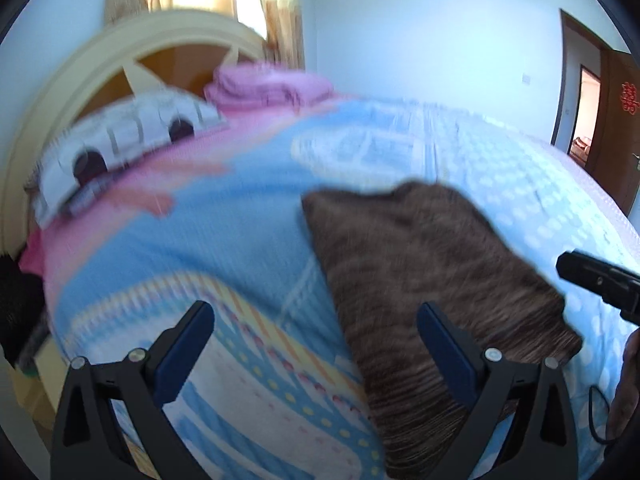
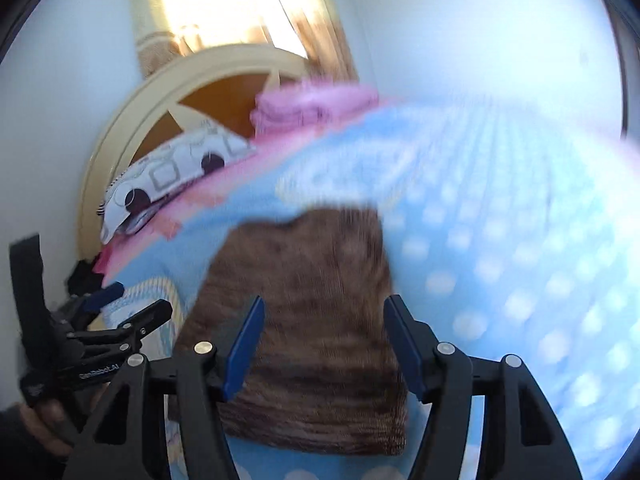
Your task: Fold small clothes
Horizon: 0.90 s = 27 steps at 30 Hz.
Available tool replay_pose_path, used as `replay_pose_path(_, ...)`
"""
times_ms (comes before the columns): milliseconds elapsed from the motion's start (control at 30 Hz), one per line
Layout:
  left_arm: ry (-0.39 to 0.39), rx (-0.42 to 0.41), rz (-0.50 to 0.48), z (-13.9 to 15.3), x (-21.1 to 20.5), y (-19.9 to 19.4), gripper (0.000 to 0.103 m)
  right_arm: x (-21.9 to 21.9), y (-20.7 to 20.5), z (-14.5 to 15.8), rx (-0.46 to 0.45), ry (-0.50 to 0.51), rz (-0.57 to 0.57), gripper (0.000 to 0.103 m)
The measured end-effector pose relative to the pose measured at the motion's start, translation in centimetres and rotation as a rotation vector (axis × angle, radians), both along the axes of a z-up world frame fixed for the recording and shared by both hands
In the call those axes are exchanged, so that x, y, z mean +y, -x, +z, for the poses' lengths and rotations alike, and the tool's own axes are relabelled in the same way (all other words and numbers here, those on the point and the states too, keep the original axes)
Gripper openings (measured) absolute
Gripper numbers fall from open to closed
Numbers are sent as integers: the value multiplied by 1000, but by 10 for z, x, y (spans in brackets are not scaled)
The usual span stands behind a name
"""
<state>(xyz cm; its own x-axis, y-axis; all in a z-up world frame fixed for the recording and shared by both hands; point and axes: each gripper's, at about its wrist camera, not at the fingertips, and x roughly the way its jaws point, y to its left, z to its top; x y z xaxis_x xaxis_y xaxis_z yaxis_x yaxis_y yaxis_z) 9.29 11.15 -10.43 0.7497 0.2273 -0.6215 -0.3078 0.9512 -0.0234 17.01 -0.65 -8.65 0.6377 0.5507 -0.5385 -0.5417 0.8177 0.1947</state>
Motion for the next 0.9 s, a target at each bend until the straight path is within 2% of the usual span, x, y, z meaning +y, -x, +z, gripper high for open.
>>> replay_pose_path(100,19,-38,-3,17,3,6,103,8,15,22,-67,15,-16,63)
replay_pose_path(233,15,-68,-6,30,0,10,103,10,35,34,-123,24,-3,63)
replay_pose_path(900,-4,-94,-28,39,-15,17,103,-1,44,40,-98,-23,-12,65)
